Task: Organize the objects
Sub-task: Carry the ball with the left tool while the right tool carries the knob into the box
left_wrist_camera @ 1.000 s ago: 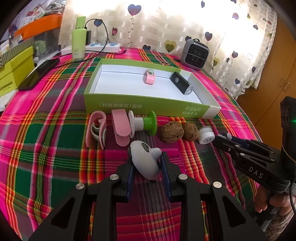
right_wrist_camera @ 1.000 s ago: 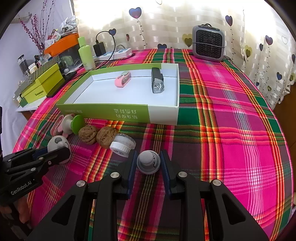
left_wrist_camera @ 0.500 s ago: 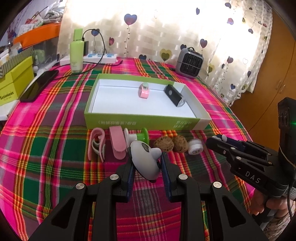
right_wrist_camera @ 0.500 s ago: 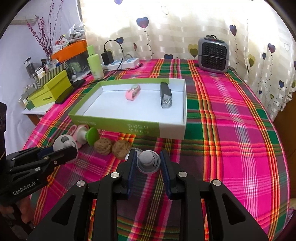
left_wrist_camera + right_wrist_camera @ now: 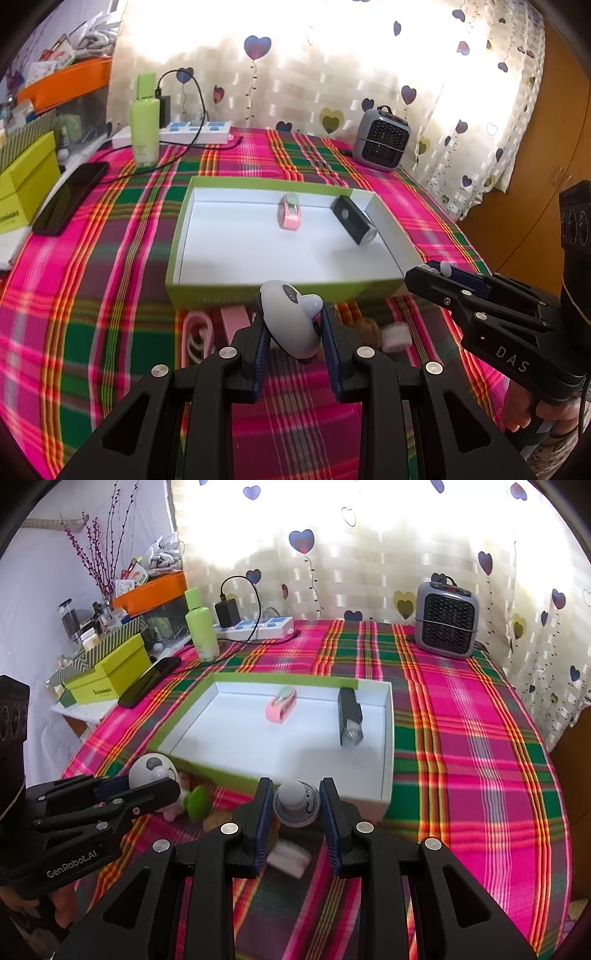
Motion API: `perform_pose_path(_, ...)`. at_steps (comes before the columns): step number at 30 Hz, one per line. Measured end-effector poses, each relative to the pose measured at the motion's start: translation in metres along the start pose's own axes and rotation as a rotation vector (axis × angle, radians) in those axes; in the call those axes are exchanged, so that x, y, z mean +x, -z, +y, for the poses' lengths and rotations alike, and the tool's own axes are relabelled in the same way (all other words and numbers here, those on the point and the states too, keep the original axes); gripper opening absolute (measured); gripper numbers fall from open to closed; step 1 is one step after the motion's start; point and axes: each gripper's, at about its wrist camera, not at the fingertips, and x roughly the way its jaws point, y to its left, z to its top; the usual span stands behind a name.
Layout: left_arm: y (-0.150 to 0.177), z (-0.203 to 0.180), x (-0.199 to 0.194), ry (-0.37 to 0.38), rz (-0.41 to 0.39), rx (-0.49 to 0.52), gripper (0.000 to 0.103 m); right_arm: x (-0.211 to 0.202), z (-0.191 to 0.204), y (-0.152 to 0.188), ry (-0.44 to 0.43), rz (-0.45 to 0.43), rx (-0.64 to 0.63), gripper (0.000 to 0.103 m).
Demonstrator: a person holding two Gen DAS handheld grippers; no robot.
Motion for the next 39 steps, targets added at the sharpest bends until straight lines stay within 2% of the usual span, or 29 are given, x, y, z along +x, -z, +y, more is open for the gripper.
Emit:
perform_pose_path(27,-0.071,0.026,0.067,-0.061,0.041,-0.011,0.025,0.075,-0.015,-0.057,-0.005,0.063,-0.025,0.027)
perform_pose_path(32,-0.081,0.034,0.084,-0.06,0.072,-0.036,0.025,0.086,-0.017,-0.062,-0.011,0.075,-0.033,0.027)
perform_pose_path(39,-0.088,0.036,0.103,-0.08,0.099,-0.019,0.025,0.104,-0.018,-0.066,0.003,0.101,-0.047,0.027)
